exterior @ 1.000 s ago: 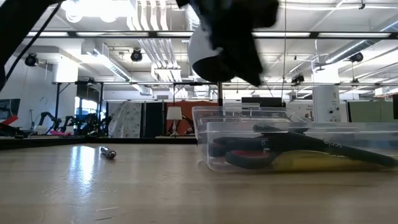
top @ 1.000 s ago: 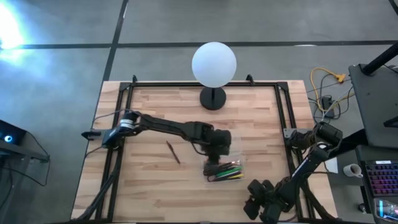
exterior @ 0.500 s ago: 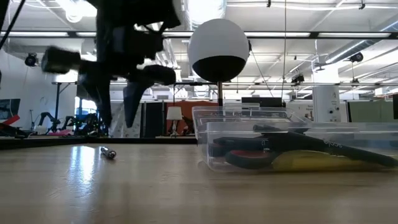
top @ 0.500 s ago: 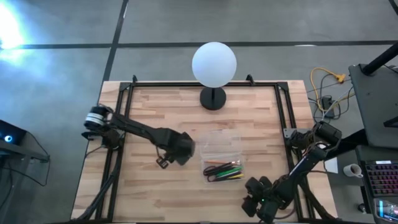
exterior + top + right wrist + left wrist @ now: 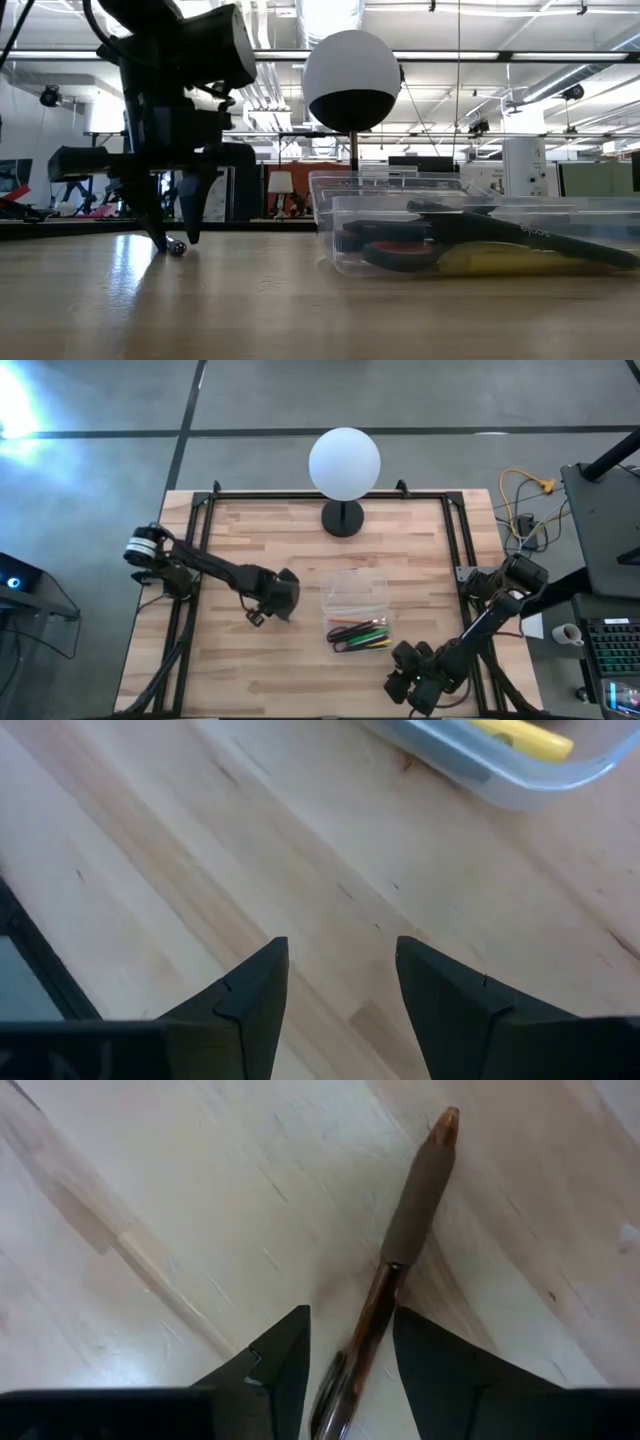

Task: Pick & place school supplies into a supply box
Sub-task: Put the brown pen into the transparent supply box

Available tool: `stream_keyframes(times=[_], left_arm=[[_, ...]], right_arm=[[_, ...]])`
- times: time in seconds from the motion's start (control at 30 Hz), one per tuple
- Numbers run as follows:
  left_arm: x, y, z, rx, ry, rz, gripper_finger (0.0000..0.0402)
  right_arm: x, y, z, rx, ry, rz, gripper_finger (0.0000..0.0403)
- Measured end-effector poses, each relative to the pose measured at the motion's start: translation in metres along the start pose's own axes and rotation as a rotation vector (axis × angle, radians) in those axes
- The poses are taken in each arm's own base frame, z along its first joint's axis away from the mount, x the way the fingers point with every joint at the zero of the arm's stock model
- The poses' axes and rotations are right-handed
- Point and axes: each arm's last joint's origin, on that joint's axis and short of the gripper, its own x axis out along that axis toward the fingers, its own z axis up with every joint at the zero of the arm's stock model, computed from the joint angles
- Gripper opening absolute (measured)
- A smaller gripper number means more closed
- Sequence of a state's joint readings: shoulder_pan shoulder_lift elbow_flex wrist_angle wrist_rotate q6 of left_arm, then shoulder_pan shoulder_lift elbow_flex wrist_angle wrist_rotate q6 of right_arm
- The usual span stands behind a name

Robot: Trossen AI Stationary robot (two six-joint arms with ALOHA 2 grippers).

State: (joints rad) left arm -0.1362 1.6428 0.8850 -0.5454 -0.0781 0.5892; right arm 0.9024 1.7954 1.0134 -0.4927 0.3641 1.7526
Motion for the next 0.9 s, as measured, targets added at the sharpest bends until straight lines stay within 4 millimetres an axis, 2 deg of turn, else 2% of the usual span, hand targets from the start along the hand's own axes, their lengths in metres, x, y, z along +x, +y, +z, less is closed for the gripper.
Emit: stream_keyframes(times=[0.1, 0.2, 0.4, 0.47, 0.57, 0.63, 0.7, 0.9], left_arm=[[0.004, -0.001, -0.008, -0.022, -0.002, -0.047, 0.0126], [0.009, -0.004, -0.014, -0.078, 0.01, -0.077, 0.0108], [0.007, -0.004, -0.015, -0.27, 0.011, -0.147, 0.0017], [0.004, 0.0, -0.01, -0.422, -0.004, -0.141, 0.0014], [-0.003, 0.018, -0.002, -0.748, -0.058, -0.185, 0.0013], [-0.016, 0.037, 0.011, -0.929, -0.189, -0.23, 0.0009], [-0.035, 0.052, 0.023, -1.033, -0.318, -0.278, 0.0007], [-0.091, 0.091, 0.07, -1.034, -0.636, -0.279, 0.0007]], right_arm=[[0.001, 0.001, 0.003, 0.018, -0.004, 0.0, 0.0178], [0.003, 0.001, 0.007, 0.023, -0.009, -0.004, 0.0178], [0.004, 0.001, 0.012, 0.032, -0.015, -0.012, 0.0178], [0.005, 0.001, 0.012, 0.034, -0.016, -0.014, 0.0178], [0.005, 0.001, 0.013, 0.032, -0.017, -0.016, 0.0178], [0.005, 0.001, 0.013, 0.031, -0.017, -0.017, 0.0178], [0.005, 0.001, 0.013, 0.03, -0.017, -0.018, 0.0178], [0.005, 0.001, 0.013, 0.032, -0.017, -0.019, 0.0178]])
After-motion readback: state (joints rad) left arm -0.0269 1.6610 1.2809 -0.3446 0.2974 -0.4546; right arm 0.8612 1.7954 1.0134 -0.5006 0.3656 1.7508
